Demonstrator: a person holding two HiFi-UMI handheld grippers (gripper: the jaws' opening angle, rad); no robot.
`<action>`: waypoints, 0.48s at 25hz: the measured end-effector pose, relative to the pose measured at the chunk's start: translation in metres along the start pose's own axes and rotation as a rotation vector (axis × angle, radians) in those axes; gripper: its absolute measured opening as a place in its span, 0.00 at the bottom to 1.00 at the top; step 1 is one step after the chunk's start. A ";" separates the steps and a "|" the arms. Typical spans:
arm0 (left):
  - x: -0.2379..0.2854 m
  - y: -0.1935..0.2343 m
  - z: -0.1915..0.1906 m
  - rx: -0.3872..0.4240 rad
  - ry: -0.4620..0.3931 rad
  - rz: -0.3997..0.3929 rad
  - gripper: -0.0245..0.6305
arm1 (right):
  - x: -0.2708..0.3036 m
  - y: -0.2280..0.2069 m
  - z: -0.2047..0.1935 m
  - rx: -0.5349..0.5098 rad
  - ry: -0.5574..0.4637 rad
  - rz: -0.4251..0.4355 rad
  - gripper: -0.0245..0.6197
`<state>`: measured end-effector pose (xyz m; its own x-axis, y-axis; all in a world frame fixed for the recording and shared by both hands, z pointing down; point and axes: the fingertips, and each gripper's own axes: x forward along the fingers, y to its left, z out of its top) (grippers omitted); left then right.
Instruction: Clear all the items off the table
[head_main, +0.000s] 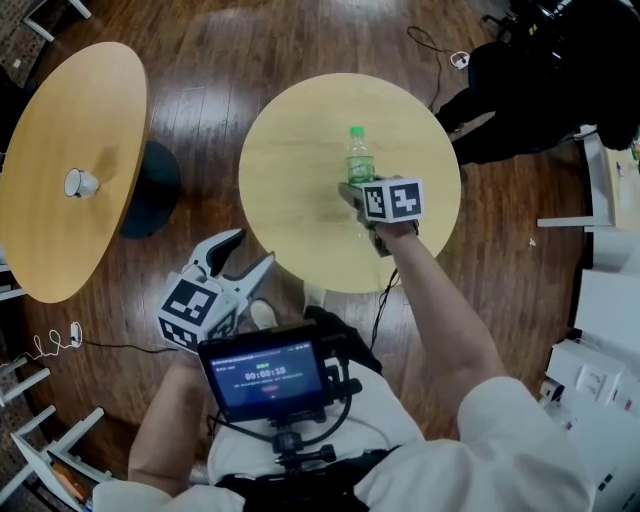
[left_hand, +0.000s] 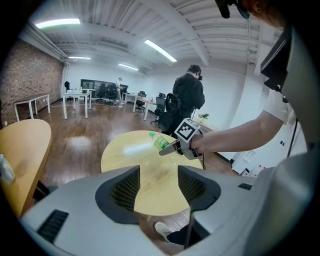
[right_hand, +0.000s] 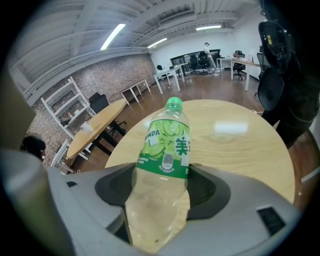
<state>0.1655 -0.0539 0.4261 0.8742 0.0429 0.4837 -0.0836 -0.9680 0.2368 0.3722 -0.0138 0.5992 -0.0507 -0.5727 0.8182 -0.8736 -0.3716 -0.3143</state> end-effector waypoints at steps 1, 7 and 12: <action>-0.001 0.000 0.001 -0.003 -0.002 0.005 0.41 | -0.008 0.001 0.005 -0.007 -0.023 0.011 0.53; -0.014 0.006 0.003 -0.026 -0.012 0.072 0.41 | -0.052 0.016 0.036 -0.073 -0.153 0.065 0.53; -0.034 0.010 0.002 -0.046 -0.028 0.148 0.41 | -0.074 0.042 0.062 -0.156 -0.233 0.119 0.53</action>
<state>0.1360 -0.0652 0.4099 0.8637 -0.1074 0.4924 -0.2339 -0.9509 0.2029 0.3694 -0.0324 0.4950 -0.0603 -0.7643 0.6421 -0.9330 -0.1854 -0.3083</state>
